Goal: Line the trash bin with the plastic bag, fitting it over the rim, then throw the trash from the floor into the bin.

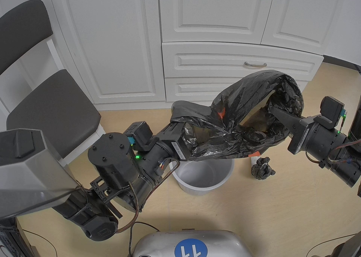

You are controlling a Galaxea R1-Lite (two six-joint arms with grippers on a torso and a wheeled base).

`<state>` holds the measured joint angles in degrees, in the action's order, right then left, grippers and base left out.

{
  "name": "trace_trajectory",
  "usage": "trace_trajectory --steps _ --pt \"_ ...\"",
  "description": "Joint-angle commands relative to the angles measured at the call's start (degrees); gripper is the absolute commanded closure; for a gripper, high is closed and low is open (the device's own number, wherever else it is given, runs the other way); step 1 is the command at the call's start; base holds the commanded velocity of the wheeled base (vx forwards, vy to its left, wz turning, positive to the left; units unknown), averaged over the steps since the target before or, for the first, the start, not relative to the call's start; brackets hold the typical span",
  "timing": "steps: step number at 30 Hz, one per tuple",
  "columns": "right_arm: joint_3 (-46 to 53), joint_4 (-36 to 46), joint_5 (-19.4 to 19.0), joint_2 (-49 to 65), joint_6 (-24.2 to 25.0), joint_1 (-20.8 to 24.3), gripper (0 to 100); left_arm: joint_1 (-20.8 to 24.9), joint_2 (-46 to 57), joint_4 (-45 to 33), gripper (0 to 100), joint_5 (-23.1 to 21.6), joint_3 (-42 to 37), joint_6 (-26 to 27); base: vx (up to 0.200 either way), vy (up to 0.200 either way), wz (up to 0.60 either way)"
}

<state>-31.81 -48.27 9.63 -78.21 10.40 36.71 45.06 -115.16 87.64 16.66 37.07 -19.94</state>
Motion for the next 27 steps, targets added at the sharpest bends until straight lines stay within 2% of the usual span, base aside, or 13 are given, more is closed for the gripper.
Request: trace_trajectory --steps 1,9,15,21,27 --pt "-0.3 0.4 -0.4 -0.8 0.0 -1.2 100 -1.6 -0.2 0.0 100 0.0 -0.8 0.0 0.000 0.000 0.00" --pt "-0.5 0.6 -0.3 -2.2 0.1 -1.6 100 -2.7 -1.9 0.0 100 0.3 -2.7 0.3 0.000 0.000 0.00" --pt "-0.2 0.6 -0.3 -3.3 0.4 -0.8 100 -3.1 2.7 -0.1 100 0.8 -5.5 2.7 0.000 0.000 0.00" --pt "-1.6 0.3 -0.1 -9.5 2.8 -0.4 100 -5.5 0.5 -0.1 100 0.7 -5.8 3.0 0.000 0.000 0.00" --pt "-1.9 0.4 0.3 -12.0 3.2 1.0 100 -6.2 1.8 -2.6 100 -1.5 -8.2 4.5 0.000 0.000 0.00"
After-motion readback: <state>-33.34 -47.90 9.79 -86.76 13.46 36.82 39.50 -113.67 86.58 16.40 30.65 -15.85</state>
